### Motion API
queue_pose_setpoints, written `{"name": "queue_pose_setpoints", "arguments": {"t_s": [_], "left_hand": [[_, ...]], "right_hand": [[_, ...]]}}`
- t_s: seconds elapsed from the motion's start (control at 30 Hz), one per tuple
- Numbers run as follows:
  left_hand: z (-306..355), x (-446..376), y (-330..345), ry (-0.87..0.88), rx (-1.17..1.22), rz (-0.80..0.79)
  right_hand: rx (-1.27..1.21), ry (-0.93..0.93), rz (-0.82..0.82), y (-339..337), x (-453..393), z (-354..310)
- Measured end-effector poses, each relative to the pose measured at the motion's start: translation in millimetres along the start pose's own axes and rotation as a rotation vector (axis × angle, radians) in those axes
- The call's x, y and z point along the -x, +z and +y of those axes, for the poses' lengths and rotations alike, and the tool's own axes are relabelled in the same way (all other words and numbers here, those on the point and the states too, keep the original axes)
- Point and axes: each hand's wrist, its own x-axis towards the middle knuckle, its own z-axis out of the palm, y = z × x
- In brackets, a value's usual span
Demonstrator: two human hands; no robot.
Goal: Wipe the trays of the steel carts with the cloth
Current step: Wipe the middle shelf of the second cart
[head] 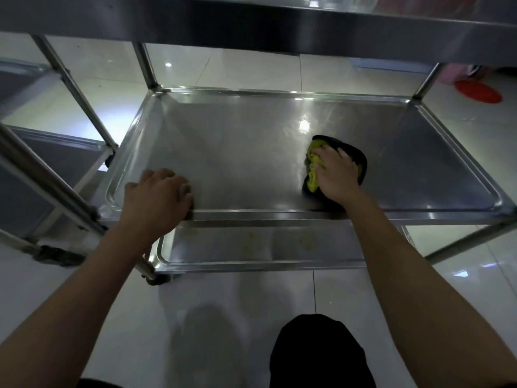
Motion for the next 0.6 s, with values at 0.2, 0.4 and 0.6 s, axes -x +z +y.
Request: {"name": "queue_pose_setpoints", "arguments": {"t_s": [0.2,0.4,0.6], "left_hand": [[-12,3,-5,0.066,0.016,-0.072],[-29,2,-12,-0.061,-0.042,-0.1],[-52,14,-9,0.038,0.039,-0.087]], "right_hand": [[-0.007,-0.079,-0.063,31,-6,-66],[-0.016,-0.229,-0.163,75,-21,-152],[-0.016,-0.386,-0.298,114,-37,-233]]}}
